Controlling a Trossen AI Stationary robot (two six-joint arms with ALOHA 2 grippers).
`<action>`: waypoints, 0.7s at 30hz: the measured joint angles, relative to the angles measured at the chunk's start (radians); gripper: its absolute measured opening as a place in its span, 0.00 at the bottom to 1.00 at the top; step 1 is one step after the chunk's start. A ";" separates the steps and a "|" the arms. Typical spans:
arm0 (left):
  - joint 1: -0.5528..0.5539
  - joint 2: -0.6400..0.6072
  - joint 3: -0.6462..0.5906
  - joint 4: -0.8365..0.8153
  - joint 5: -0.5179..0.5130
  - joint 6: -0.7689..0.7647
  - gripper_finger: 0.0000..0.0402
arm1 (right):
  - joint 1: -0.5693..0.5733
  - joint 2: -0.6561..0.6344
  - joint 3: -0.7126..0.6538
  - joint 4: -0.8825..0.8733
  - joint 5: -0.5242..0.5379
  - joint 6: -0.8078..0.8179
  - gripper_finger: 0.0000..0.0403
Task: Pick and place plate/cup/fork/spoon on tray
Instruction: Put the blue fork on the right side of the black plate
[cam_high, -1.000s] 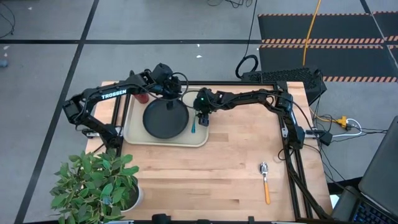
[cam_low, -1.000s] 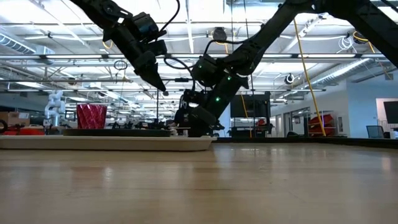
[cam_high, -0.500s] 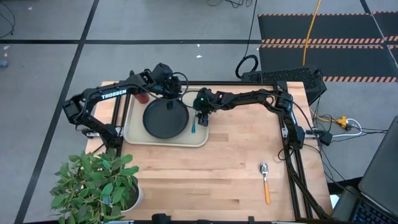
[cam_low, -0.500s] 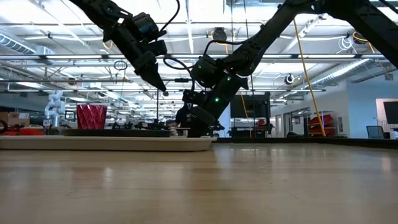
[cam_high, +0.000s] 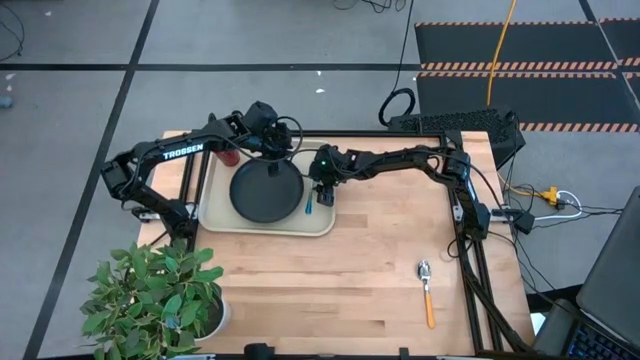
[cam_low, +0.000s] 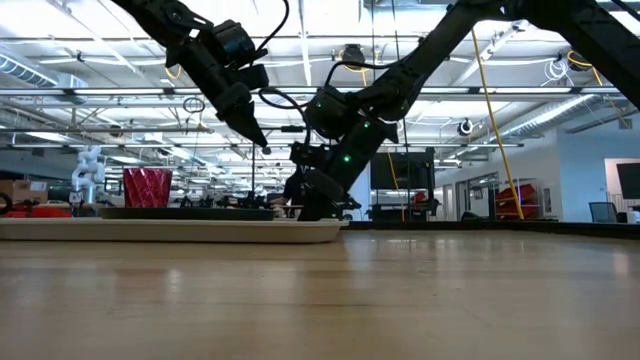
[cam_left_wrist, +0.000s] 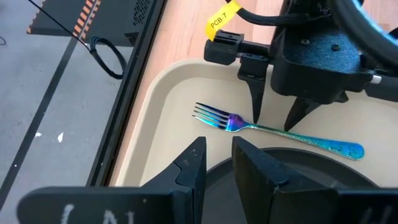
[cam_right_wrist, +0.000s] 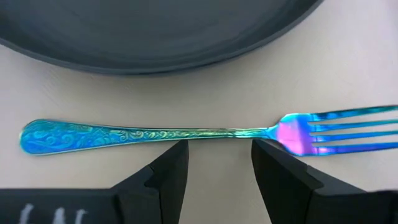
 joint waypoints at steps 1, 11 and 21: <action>0.000 0.000 0.000 0.000 0.000 0.000 0.20 | 0.003 0.000 0.000 0.003 0.000 0.003 0.42; 0.000 0.000 0.000 0.000 0.000 0.000 0.20 | 0.026 0.000 0.000 0.028 -0.005 0.009 0.42; 0.000 -0.001 -0.008 -0.014 0.000 0.000 0.20 | -0.024 -0.010 0.000 0.035 -0.023 0.000 0.42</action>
